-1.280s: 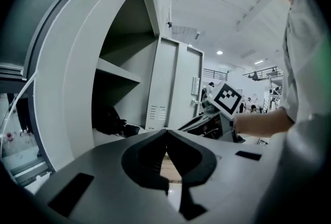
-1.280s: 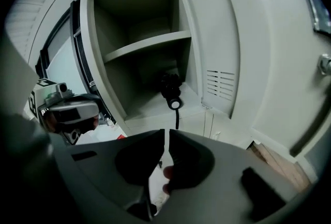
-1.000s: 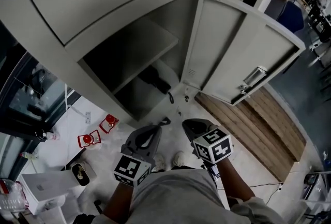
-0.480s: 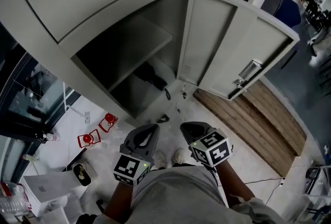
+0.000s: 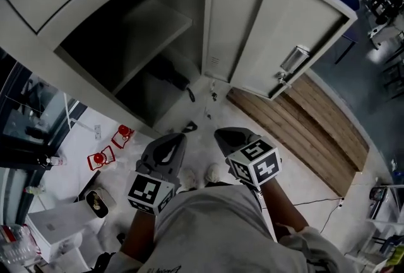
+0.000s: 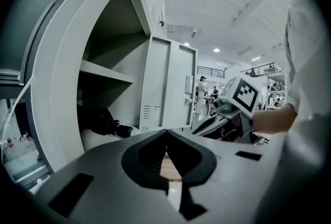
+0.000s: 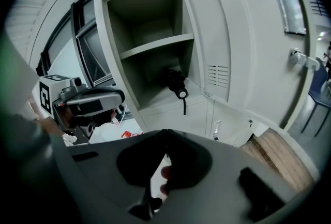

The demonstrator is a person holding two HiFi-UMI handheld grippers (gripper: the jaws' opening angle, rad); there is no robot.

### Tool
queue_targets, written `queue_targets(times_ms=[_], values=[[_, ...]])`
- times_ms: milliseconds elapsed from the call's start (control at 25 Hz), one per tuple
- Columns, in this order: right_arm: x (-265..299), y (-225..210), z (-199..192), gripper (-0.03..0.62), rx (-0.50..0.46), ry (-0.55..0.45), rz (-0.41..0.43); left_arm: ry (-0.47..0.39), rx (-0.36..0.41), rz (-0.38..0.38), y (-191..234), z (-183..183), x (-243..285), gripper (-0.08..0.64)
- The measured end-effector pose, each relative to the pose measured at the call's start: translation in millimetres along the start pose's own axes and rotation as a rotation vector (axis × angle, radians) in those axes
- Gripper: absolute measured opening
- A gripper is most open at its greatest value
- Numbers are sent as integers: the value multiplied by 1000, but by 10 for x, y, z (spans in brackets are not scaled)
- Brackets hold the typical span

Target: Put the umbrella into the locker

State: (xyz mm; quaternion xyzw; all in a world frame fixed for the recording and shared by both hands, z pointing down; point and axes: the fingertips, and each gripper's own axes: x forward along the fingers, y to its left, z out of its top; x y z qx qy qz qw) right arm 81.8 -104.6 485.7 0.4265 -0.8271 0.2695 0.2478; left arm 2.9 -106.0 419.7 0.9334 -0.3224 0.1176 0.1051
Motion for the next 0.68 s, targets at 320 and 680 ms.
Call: queue_targets(times_ms=[320, 680], values=[[-65, -50, -15, 29, 9, 1, -5, -6, 4, -9, -39, 42, 33, 15], [-59, -50, 8, 29, -13, 4, 6, 0, 9, -16, -62, 21, 49, 15]])
